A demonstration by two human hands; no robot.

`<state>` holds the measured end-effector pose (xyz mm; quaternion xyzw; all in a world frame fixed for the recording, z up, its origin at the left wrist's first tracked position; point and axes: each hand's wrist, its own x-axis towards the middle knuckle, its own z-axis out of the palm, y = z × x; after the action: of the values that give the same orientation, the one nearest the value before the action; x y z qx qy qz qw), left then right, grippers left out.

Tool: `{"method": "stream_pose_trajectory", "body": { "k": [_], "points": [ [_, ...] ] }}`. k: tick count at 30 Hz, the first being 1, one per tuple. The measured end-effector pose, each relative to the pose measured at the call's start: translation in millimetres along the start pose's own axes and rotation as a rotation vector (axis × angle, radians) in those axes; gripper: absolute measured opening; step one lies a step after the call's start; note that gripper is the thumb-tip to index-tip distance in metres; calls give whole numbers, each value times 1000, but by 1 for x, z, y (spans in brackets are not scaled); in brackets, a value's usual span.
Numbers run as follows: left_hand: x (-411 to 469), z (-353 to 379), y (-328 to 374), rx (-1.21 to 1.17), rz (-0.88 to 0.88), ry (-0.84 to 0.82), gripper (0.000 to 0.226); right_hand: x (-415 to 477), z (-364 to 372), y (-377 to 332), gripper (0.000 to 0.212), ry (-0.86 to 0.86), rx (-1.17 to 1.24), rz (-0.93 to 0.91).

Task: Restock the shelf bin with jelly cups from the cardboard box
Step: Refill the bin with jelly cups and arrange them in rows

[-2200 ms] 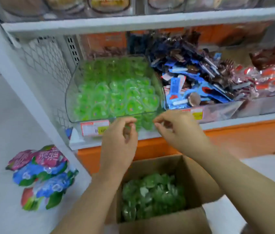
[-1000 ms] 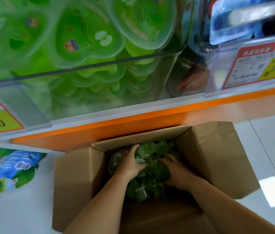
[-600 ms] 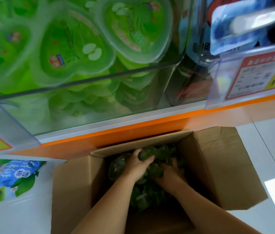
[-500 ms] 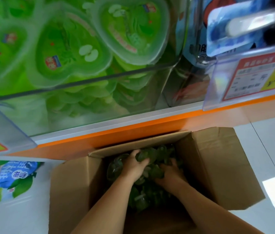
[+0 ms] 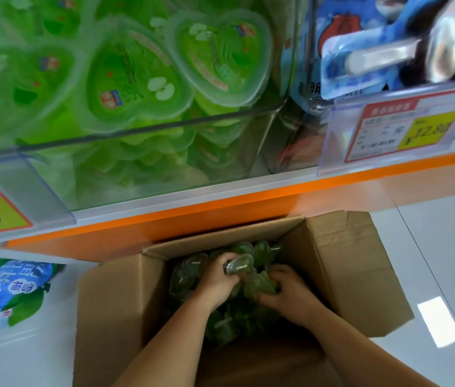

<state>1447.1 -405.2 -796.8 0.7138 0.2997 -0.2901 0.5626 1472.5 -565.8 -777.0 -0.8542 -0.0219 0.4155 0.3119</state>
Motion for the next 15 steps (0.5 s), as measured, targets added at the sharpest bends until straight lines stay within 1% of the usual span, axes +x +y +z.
{"method": "stream_pose_trajectory", "body": {
  "k": [2, 6, 7, 10, 13, 15],
  "points": [
    [-5, -7, 0, 42, 26, 3, 36, -9, -4, -4, 58, 7, 9, -24],
    [-30, -21, 8, 117, 97, 11, 32, -32, -17, -14, 37, 47, 19, -101],
    [-39, -24, 10, 144, 113, 18, 31, -39, -20, -18, 36, 58, 24, -127],
    [-70, -35, 23, 215, 176, 39, 26, -59, -31, -31, 45, 90, 13, -203],
    [-108, -46, 36, 249, 241, 63, 28, -83, -40, -53, 59, 138, 12, -283],
    [-138, -54, 45, 281, 291, 93, 30, -102, -46, -67, 63, 172, 36, -322]
  ]
}}
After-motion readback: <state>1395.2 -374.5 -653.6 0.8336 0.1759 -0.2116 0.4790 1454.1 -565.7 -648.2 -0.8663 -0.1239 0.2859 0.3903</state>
